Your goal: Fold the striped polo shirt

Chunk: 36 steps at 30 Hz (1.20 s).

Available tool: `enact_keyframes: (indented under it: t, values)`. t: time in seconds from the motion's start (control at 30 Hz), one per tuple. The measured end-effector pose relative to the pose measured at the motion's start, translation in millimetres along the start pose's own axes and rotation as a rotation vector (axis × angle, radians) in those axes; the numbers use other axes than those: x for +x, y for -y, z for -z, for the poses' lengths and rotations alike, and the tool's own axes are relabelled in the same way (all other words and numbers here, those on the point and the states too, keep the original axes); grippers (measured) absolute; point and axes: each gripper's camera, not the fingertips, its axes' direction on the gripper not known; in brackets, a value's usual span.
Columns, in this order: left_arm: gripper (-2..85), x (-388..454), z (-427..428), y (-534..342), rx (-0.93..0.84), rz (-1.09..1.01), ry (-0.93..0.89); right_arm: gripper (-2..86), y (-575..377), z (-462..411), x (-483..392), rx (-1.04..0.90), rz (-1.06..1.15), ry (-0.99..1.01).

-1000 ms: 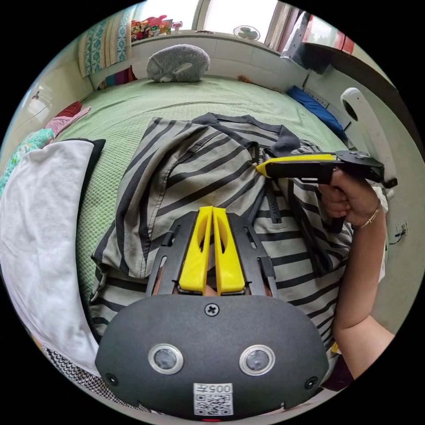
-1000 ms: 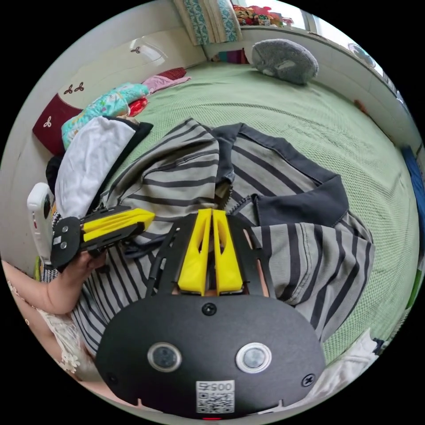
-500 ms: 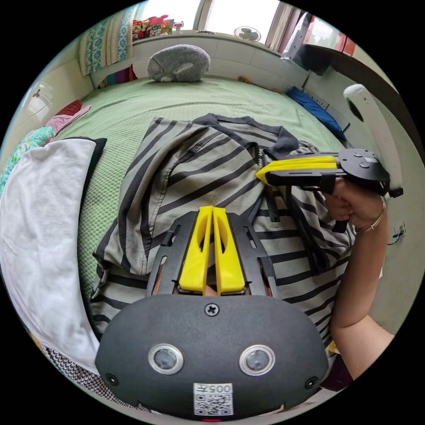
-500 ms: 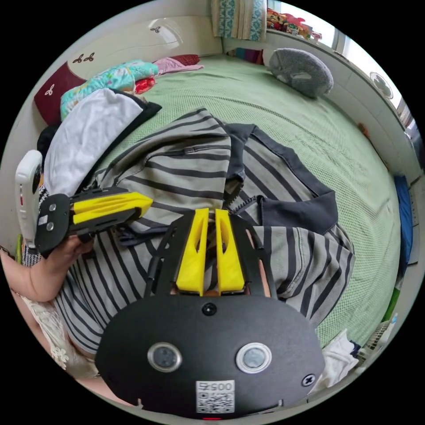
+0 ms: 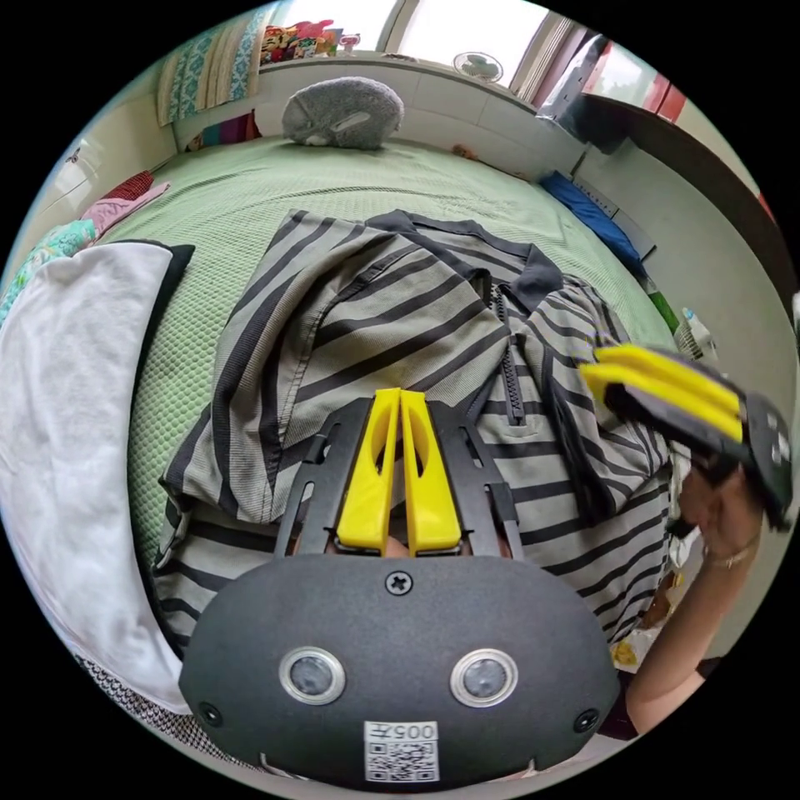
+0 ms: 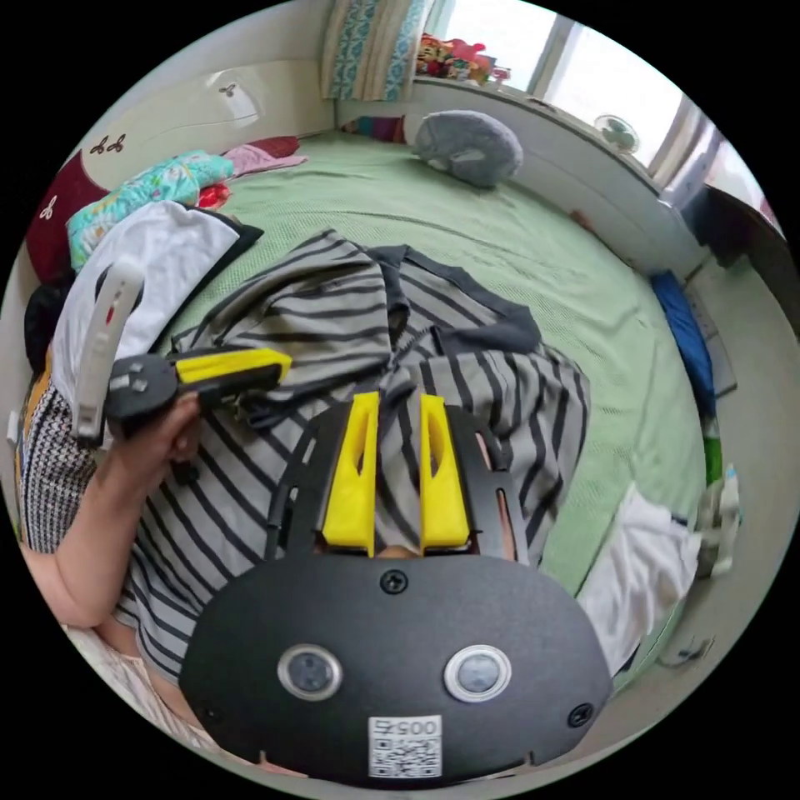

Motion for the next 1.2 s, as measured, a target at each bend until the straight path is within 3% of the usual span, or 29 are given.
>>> enact_keyframes:
  t: [0.07,0.2,0.3,0.5,0.7,0.8,0.93,1.2]
  values:
    - [-0.6,-0.3,9.4,-1.9,-0.007,-0.024,-0.024,7.3,-35.2,14.4,-10.2,0.005,-0.058,-0.009]
    - [-0.6,2.2,64.6,-27.7,0.113,-0.093,-0.170,4.6,-83.4,49.4,-40.8,-0.067,-0.098,-0.269]
    - [-0.6,10.1,92.3,-51.6,0.015,-0.179,-0.086,4.7,-105.1,75.7,-54.4,-0.100,-0.123,-0.317]
    - [-0.6,-2.7,126.6,-112.3,-0.083,-0.341,0.087,4.0,-188.7,99.9,-78.9,-0.130,-0.252,-0.199]
    - [-0.6,-44.1,103.8,-140.8,-0.280,-0.291,0.129,3.0,-254.3,104.3,-77.1,-0.220,-0.350,-0.219]
    - [-0.5,-52.6,106.2,-147.5,-0.182,-0.259,0.088,2.8,-266.6,113.0,-69.1,-0.202,-0.403,-0.163]
    - [-0.4,-61.0,106.7,-137.3,-0.193,-0.235,0.042,2.2,-270.9,92.9,-58.8,-0.272,-0.430,-0.094]
    - [-0.4,-61.7,111.5,-117.5,-0.212,-0.277,0.058,-0.4,-266.1,92.3,-65.7,-0.312,-0.315,-0.177]
